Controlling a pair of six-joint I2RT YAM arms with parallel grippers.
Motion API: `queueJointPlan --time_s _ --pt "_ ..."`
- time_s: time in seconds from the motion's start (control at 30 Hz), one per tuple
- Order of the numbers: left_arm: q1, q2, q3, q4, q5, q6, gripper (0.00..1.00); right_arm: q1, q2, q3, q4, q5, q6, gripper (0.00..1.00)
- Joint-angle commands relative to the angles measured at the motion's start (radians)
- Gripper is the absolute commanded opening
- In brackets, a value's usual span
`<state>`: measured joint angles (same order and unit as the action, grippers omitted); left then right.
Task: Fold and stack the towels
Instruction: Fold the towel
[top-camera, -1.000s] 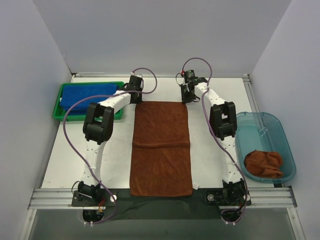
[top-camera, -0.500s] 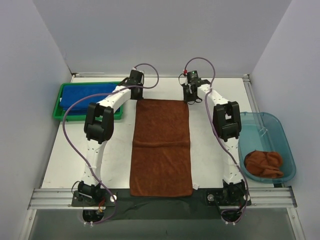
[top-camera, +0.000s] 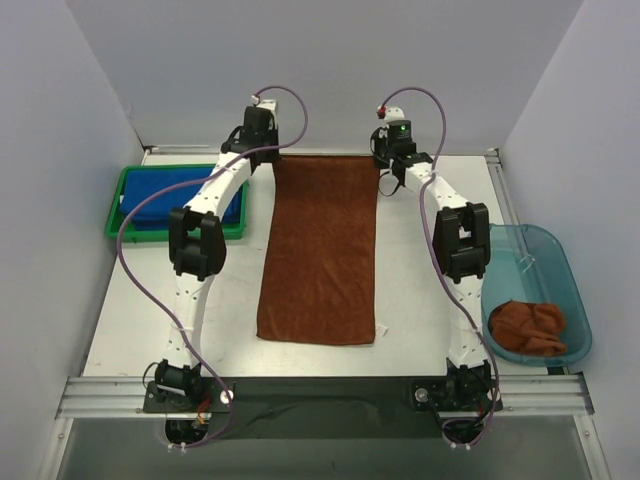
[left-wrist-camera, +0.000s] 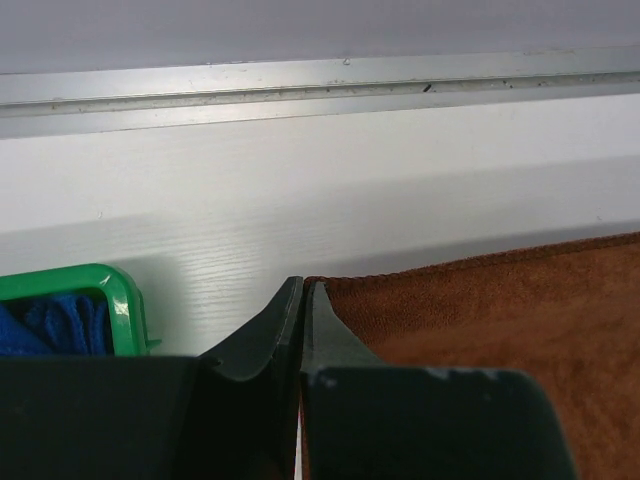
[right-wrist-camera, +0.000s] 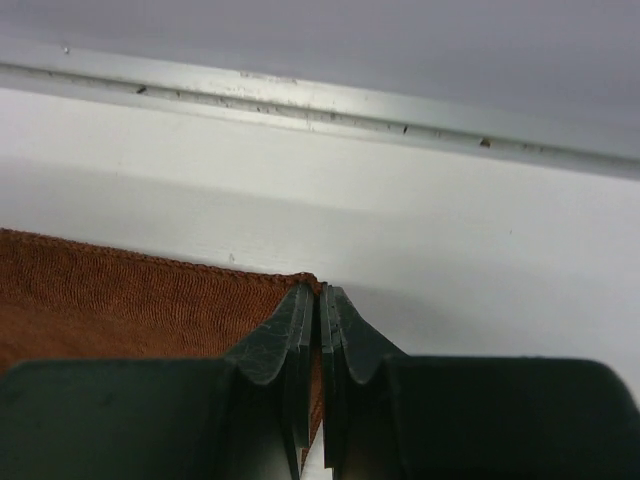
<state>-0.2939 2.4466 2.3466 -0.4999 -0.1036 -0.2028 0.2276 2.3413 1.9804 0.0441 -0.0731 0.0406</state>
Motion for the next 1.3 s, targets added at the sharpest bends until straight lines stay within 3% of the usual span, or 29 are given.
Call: queueJointPlan --time_s 0.0,0.07,0.2,0.6,1.1,1.27 --pt "0.045 0.015 0.022 0.049 0.021 0.005 0.0 -0.03 -0.051 0.038 0.115 0.049 -0.074 0.0" --pt "0.055 0.006 0.005 0.06 0.039 0.003 0.0 -0.03 -0.069 0.019 0.129 0.03 -0.076 0.0" --pt "0.064 -0.076 -0.088 0.099 0.087 0.023 0.0 -0.024 -0.175 -0.173 0.224 -0.031 -0.059 0.0" --pt "0.064 -0.495 -0.705 0.308 0.156 0.048 0.0 0.033 -0.566 -0.626 0.261 -0.071 -0.007 0.0" --pt "0.062 -0.965 -1.294 0.19 0.235 -0.03 0.0 0.217 -0.979 -1.038 -0.03 0.036 0.119 0.0" --pt "0.039 -1.075 -1.411 0.129 0.278 -0.063 0.0 0.259 -1.069 -1.123 -0.15 0.068 0.194 0.0"
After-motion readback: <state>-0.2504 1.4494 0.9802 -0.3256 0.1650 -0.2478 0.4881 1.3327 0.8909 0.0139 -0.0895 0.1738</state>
